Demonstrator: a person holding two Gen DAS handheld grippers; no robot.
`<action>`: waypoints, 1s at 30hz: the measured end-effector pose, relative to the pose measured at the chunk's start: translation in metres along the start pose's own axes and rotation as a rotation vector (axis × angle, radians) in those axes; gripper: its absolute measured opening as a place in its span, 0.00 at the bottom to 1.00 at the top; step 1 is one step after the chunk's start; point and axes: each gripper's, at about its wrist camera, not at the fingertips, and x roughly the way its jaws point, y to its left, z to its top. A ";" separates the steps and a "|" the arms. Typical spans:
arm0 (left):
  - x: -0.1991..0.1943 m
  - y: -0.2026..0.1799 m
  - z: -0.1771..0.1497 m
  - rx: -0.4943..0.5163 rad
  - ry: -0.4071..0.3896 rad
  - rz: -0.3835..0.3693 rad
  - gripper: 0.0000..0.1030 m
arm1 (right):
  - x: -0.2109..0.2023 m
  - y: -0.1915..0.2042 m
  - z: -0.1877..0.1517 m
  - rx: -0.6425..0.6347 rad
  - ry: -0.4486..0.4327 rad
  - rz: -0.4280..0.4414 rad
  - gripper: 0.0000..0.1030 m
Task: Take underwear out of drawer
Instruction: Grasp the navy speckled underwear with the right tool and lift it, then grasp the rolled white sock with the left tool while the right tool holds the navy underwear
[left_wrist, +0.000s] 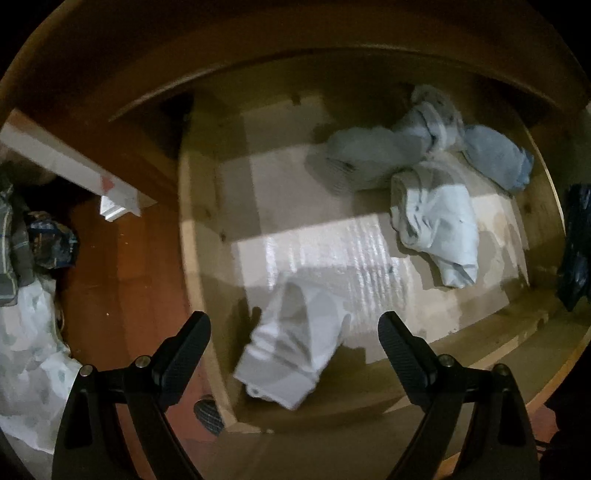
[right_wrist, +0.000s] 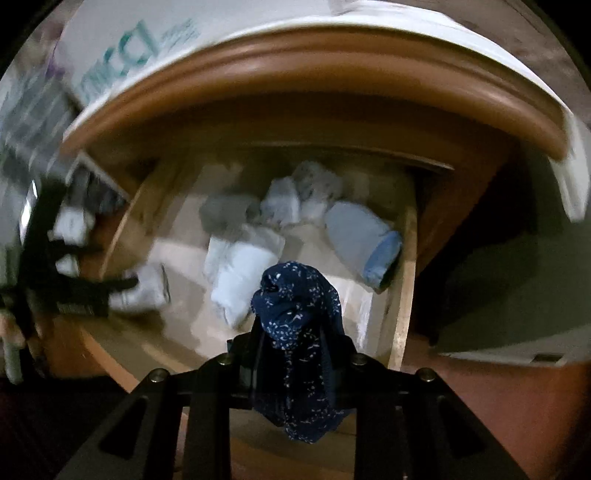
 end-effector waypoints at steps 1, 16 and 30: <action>0.002 -0.001 0.000 0.005 0.011 -0.020 0.88 | 0.001 -0.001 0.003 0.014 -0.011 0.006 0.24; 0.031 0.020 0.026 -0.028 0.208 -0.063 0.87 | -0.011 -0.011 0.011 0.076 -0.057 0.028 0.24; 0.061 -0.015 0.028 0.120 0.329 0.019 0.89 | -0.026 -0.023 0.017 0.109 -0.107 0.009 0.24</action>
